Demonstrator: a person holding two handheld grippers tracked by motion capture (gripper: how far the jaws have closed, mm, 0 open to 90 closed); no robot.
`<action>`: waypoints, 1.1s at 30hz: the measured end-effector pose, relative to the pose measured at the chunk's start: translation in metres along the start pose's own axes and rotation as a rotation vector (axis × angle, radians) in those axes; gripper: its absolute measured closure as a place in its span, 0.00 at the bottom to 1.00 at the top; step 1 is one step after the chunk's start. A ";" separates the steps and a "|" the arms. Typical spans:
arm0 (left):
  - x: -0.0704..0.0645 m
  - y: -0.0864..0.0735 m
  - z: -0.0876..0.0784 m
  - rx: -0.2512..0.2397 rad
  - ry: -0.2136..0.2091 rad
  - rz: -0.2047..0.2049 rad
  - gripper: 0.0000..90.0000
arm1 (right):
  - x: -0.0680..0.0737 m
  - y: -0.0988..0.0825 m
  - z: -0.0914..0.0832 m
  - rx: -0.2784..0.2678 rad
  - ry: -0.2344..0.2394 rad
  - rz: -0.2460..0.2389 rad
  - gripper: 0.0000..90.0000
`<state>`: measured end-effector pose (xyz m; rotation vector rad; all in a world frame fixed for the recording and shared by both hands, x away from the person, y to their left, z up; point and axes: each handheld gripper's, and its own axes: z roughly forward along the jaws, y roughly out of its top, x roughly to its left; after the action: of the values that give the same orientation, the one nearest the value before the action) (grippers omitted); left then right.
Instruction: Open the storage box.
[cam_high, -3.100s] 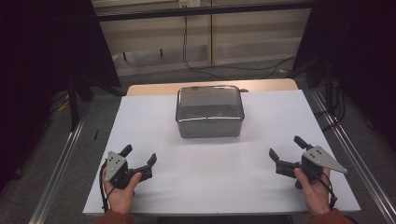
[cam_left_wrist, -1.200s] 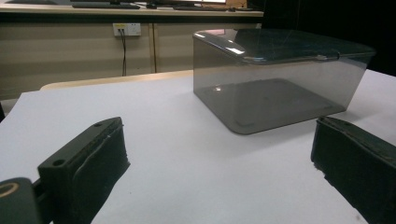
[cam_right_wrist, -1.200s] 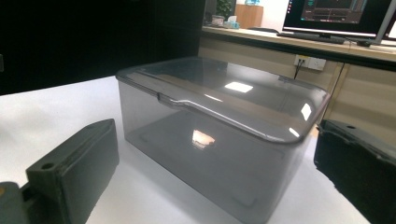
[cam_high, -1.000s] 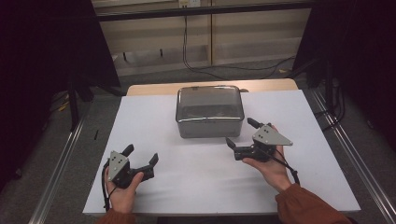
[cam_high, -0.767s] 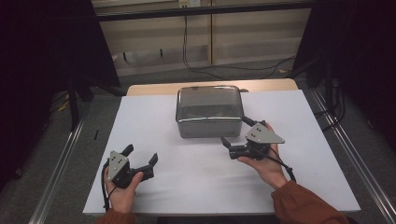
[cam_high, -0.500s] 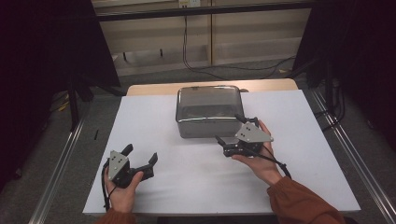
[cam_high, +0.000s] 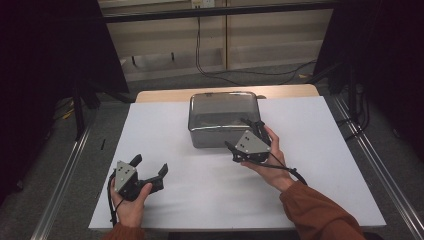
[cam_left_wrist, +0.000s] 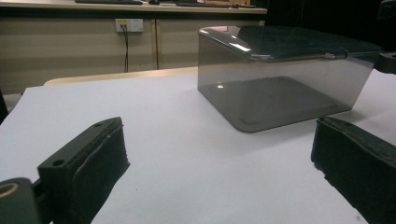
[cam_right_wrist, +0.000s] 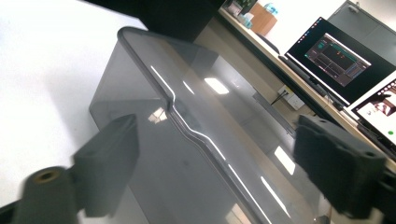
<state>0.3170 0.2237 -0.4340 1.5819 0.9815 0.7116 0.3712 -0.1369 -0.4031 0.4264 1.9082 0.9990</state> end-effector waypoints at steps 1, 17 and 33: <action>0.000 0.000 0.000 -0.002 0.000 0.002 0.04 | 0.001 0.002 0.002 0.007 -0.015 -0.052 0.19; 0.000 0.000 0.000 -0.006 -0.022 0.003 0.04 | 0.016 0.002 0.019 0.068 -0.069 -0.376 0.36; 0.000 0.000 0.000 0.000 -0.029 0.015 0.04 | 0.030 0.001 0.028 0.095 -0.073 -0.569 0.66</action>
<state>0.3173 0.2234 -0.4341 1.5970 0.9499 0.6973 0.3787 -0.1043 -0.4261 -0.0369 1.8597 0.5110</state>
